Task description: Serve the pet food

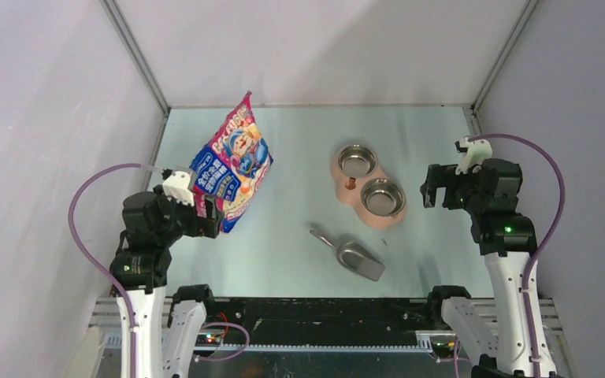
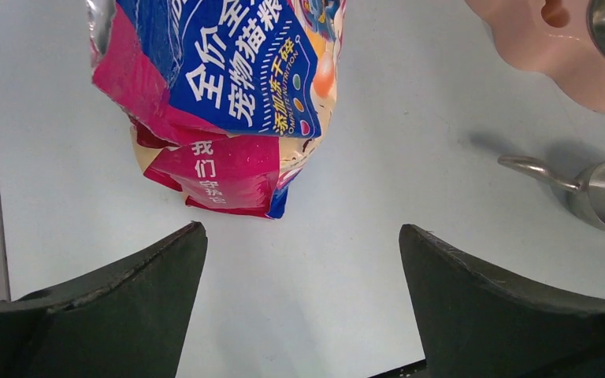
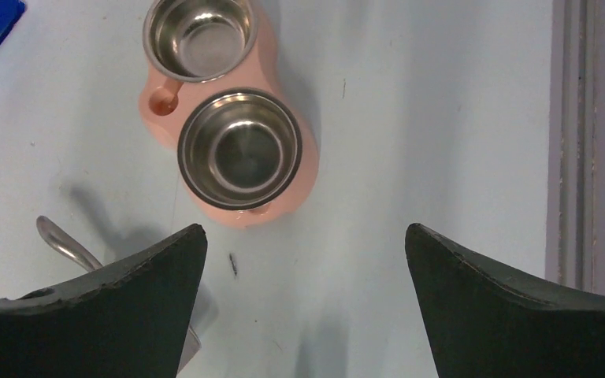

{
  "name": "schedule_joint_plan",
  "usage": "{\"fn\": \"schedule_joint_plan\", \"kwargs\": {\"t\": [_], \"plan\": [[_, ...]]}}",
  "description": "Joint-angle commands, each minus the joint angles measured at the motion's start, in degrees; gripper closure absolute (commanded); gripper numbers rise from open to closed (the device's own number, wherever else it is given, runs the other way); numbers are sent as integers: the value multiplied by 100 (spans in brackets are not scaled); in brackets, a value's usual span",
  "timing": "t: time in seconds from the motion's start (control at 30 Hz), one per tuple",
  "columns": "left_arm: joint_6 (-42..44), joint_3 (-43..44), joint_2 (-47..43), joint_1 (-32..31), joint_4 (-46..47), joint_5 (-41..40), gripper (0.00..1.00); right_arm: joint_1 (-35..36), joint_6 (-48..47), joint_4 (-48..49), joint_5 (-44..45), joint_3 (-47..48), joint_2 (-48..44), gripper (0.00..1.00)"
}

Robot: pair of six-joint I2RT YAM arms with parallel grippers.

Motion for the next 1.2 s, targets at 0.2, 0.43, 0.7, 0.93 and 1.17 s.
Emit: {"fn": "schedule_joint_plan", "kwargs": {"t": [0.2, 0.43, 0.7, 0.93, 1.17], "plan": [[-328, 473, 526, 43, -26, -87, 0, -111, 180, 341, -859, -161, -59, 0], [146, 2827, 1959, -63, -680, -185, 0, -111, -147, 345, -1304, -161, -23, 1], [189, 5371, 3884, -293, -1239, 269, 24, -215, 136, 254, -1651, -159, 108, 6], [964, 5973, 4948, -770, -2482, -420, 24, -253, 113, 159, -1700, -161, -30, 6], [1026, 4955, 4577, -1034, -2283, -1570, 36, -259, -19, -52, -1827, -181, 9, 7]]}}
